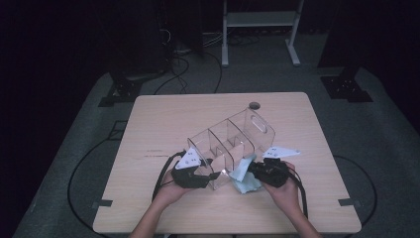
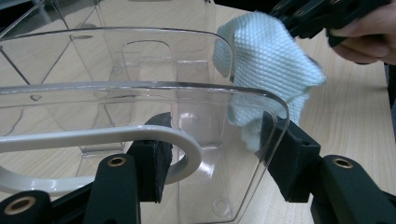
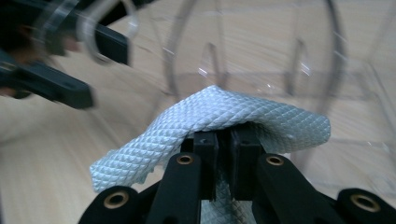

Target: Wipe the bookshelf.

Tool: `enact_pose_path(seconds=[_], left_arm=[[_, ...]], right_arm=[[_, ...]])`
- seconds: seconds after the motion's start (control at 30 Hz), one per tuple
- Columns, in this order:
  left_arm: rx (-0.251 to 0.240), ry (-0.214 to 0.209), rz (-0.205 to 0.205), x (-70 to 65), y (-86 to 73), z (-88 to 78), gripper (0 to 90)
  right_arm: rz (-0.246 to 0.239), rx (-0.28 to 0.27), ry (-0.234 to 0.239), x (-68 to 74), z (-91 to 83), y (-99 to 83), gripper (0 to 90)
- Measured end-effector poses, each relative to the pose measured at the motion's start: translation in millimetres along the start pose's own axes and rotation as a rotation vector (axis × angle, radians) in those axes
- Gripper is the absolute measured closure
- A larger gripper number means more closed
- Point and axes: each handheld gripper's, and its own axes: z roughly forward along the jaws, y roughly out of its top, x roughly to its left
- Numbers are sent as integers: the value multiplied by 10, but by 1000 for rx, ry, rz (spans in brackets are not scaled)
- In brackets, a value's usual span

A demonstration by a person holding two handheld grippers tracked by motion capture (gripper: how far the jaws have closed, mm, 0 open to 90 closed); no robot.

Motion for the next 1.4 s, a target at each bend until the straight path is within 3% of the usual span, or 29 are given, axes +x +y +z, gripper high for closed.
enact_pose_path(seconds=[0.13,0.27,0.67,0.83,1.2,1.4], left_arm=[[1,-5,-1,-20,9,19,452],[2,-10,4,-30,16,37,453],[4,-8,7,-33,16,37,453],[4,-9,9,-32,16,38,453],[5,-9,11,-32,16,37,453],[4,-10,12,-30,14,35,453]], right_arm=[[-38,-29,28,156,10,157,832],[-44,-28,25,172,40,200,832],[-23,-34,20,164,104,53,823],[-20,-9,13,155,152,-38,827],[-10,129,-16,85,401,-304,828],[-19,125,-29,115,376,-265,828]])
